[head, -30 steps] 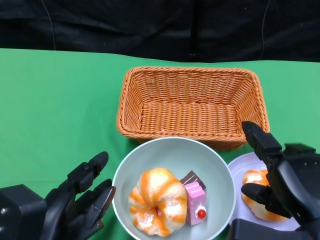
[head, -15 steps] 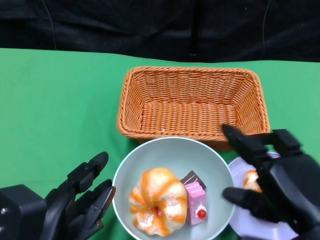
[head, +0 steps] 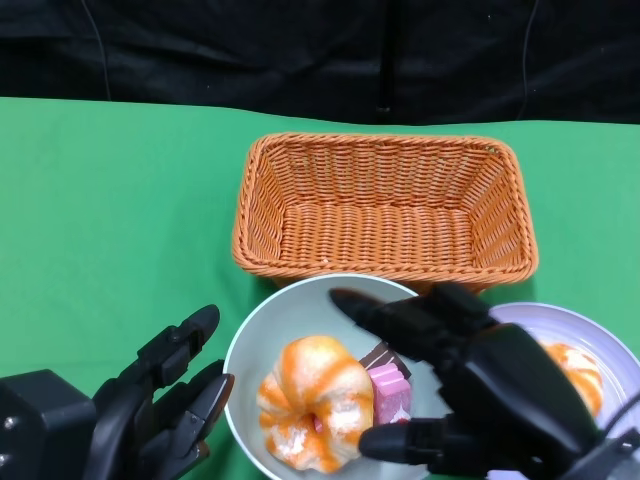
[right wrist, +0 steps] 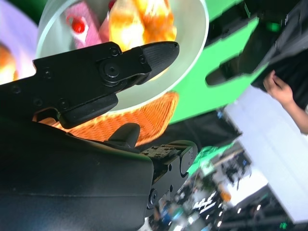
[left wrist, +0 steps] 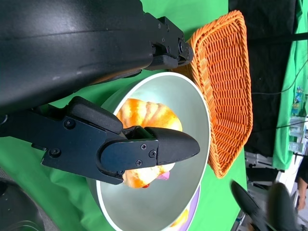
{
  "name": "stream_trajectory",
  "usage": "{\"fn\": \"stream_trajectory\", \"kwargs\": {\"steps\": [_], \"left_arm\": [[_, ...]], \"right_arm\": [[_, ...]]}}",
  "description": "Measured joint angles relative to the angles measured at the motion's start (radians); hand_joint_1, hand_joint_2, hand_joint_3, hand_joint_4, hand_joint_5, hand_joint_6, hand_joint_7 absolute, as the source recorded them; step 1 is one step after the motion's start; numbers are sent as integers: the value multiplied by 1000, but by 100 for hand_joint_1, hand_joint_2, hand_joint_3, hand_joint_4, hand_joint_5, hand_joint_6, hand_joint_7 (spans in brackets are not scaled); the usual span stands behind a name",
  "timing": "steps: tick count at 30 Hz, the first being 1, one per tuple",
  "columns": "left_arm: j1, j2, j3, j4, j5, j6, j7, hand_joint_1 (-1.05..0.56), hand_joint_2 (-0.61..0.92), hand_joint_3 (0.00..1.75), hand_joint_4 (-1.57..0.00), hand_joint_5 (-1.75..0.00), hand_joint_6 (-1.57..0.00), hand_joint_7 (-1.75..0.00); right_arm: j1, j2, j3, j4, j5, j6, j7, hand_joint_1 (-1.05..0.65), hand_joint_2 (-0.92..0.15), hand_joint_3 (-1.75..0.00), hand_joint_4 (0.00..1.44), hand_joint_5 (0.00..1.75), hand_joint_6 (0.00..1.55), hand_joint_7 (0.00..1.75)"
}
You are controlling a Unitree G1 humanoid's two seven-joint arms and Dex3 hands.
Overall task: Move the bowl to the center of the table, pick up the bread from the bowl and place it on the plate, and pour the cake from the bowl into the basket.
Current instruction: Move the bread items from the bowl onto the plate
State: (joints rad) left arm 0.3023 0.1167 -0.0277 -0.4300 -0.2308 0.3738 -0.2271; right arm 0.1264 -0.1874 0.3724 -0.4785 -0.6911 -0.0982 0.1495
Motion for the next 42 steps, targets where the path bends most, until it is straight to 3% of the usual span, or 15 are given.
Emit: {"fn": "stream_trajectory", "kwargs": {"steps": [8, 13, 17, 23, 26, 31, 32, 33, 34, 36, 39, 40, 41, 42], "left_arm": [[13, 0, -1, 0, 1, -1, 0, -71, 92, 54, -23, -3, -19, 0], [17, 0, -15, -2, 4, -2, 0, -70, 92, 56, -23, -3, -19, -1], [22, 1, -20, -1, 14, -3, 0, -69, 92, 57, -24, -4, -20, -1], [22, 1, -22, 0, 24, -6, 0, -69, 92, 58, -24, -4, -19, 0], [23, 0, -22, 1, 32, -6, 0, -69, 92, 59, -24, -4, -19, 0], [26, -5, -22, 0, 35, -6, 1, -70, 92, 58, -25, -4, -20, -1], [27, -6, -22, 0, 36, -6, 2, -71, 92, 58, -25, -4, -20, -1], [28, -8, -22, 0, 36, -6, 2, -71, 92, 58, -25, -4, -20, -1], [28, -9, -22, 0, 36, -6, 2, -71, 92, 58, -24, -4, -20, -1], [28, -9, -22, -1, 36, -6, 2, -71, 92, 58, -25, -4, -21, -1], [28, -9, -22, -1, 36, -6, 4, -70, 92, 58, -25, -4, -21, -1], [28, -9, -22, -1, 36, -6, 4, -70, 92, 58, -25, -4, -21, -1], [28, -9, -22, -1, 36, -6, 5, -70, 92, 58, -24, -4, -20, -1], [28, -9, -22, -1, 36, -6, 5, -70, 92, 58, -24, -4, -20, -1]], "right_arm": [[-59, 8, 51, 115, -34, -16, -33, -51, -88, -1, 14, 70, 36, 4], [-142, 33, 100, 266, -91, -3, -52, -53, -92, -2, 16, 63, 34, 2], [-219, 48, 143, 390, -183, 9, -113, -54, -92, -2, 17, 61, 35, 2], [-291, 79, 186, 532, -228, 1, -216, -55, -92, -4, 21, 60, 38, 3], [-315, 79, 209, 587, -249, -10, -268, -38, -92, -2, 44, 58, 59, 7], [-341, 74, 228, 655, -254, -64, -373, -20, -92, -5, 85, 76, 93, 20], [-341, 73, 228, 663, -247, -84, -395, -18, -90, -4, 88, 128, 107, 39], [-341, 72, 228, 672, -238, -106, -423, -17, -89, -5, 87, 149, 108, 54], [-342, 71, 228, 685, -236, -129, -458, -16, -89, -6, 91, 164, 97, 99], [-343, 70, 229, 704, -235, -166, -517, -14, -87, -9, 90, 172, 84, 138], [-341, 67, 230, 717, -235, -214, -582, -12, -84, -13, 90, 174, 73, 163], [-339, 67, 230, 717, -235, -225, -598, -13, -76, -30, 90, 174, 70, 169], [-337, 66, 230, 717, -237, -235, -615, -12, -57, -64, 91, 175, 70, 172], [-334, 66, 230, 717, -239, -244, -631, -12, -49, -78, 91, 175, 70, 173]]}}
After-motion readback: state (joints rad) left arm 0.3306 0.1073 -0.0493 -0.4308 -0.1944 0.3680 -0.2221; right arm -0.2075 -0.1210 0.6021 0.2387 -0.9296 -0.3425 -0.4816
